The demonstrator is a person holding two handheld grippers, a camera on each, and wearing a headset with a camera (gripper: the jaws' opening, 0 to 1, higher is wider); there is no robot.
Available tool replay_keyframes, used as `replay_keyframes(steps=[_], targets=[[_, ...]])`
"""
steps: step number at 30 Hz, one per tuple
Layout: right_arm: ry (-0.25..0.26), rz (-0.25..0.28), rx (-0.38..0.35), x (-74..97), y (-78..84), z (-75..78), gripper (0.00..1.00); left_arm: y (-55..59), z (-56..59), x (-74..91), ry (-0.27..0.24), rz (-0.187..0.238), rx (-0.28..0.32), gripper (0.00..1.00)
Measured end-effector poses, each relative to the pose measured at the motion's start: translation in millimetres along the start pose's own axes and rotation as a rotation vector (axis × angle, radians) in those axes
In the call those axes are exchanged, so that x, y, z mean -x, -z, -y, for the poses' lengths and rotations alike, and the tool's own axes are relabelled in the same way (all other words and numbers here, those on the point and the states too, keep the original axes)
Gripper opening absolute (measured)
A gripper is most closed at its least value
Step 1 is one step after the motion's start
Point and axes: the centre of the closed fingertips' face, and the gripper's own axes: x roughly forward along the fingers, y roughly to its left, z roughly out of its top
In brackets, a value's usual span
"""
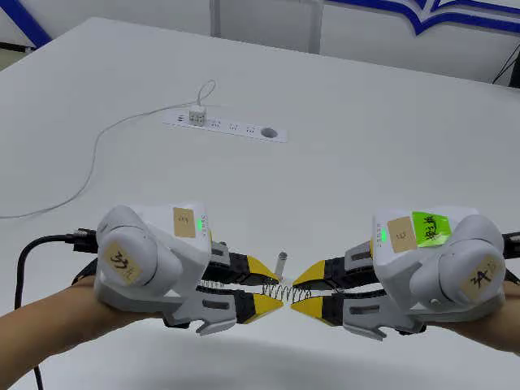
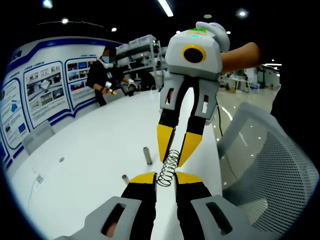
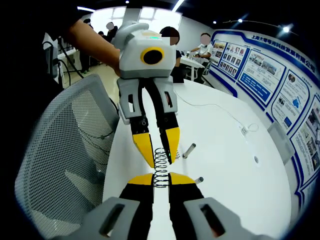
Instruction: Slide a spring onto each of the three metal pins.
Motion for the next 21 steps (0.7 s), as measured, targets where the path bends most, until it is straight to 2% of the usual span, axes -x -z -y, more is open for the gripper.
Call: replay_keyframes(steps=[1,3,6,10,12,16,21], targets=[[-0.005,0.001,0.000,0.1,-0.2,-0.8,0.11,-0.1,0.1,0.1,0.002,-0.001,-0.001,0.13],[-0.007,0.006,-0.002,0.3,-0.8,-1.2,0.11,0.1,1.9,0.9,0.006,-0.003,-0.042,0.12],[-0.010,0.012,0.003,0.2,-0.8,-2.4,0.11,0.8,2.6,1.1,0.012,-0.010,-0.059,0.11],[0.009,0.006,0.053,-0.5,0.2,-2.6,0.12,1.8,2.9,0.3,0.013,-0.018,-0.058,0.10],[0.011,0.003,0.050,-0.7,0.7,-3.9,0.12,0.4,4.8,-0.2,0.021,-0.008,-0.046,0.10],[0.020,0.034,0.032,1.6,-1.3,-1.2,0.13,0.4,5.9,-0.1,0.018,-0.006,-0.064,0.10],[0.015,0.028,0.044,-0.3,2.7,-0.5,0.13,-0.7,6.5,1.6,0.020,0.000,-0.076,0.10]])
